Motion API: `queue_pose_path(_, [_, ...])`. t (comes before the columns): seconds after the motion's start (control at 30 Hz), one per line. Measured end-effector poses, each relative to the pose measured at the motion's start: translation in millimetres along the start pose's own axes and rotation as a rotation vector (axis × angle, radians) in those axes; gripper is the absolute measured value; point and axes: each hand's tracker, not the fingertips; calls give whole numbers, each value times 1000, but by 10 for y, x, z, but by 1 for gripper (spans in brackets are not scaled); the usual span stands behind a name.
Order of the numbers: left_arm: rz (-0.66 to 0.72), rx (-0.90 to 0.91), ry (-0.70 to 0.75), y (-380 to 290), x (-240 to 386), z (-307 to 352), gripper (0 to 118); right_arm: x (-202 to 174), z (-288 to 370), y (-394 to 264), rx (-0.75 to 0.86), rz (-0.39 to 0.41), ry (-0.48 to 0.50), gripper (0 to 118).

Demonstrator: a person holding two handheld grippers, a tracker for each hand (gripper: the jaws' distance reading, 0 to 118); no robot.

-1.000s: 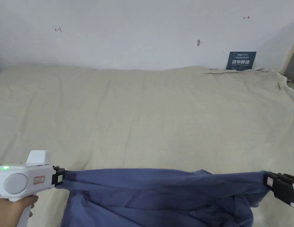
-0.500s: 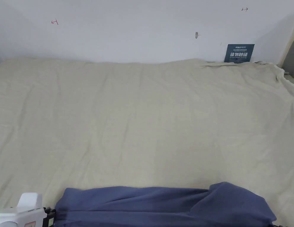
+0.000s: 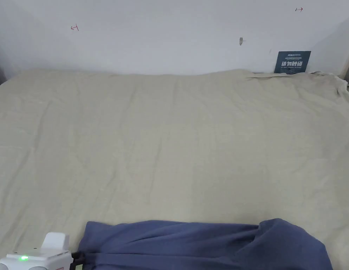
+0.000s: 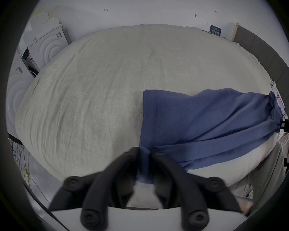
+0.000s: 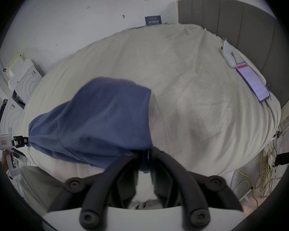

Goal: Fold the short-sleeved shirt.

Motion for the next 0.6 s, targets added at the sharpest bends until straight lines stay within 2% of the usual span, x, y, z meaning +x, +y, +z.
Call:
queue_pose_path(0.07, [0,9,11,45,4,70,79,-28,82,62,32,20,21,49])
queue_pose_path(0.1, [6,18,5,29,-39,2,96,-57,139,118,41,24,26,75])
queue_pose_path(0.13, [25,38,-4,54,-49,21,103,-91,211,173,70,25,32,87])
queue_pose_path(0.17, [36,57,-14,97,-42,82,105,-165,299,193,112,30,46,91])
queue_pose_path(0.4, [62,285,-68,589,68,652,106,-664,851,692,367,99,89,91])
queue_pose_path(0.53, [93,417,-75,811,197,894,114,-993,1079,887,519,165,36,91])
queue_pose_path(0.6, [96,454,-65,871,260,966,114,-1076,1117,941,578,177,-10,91])
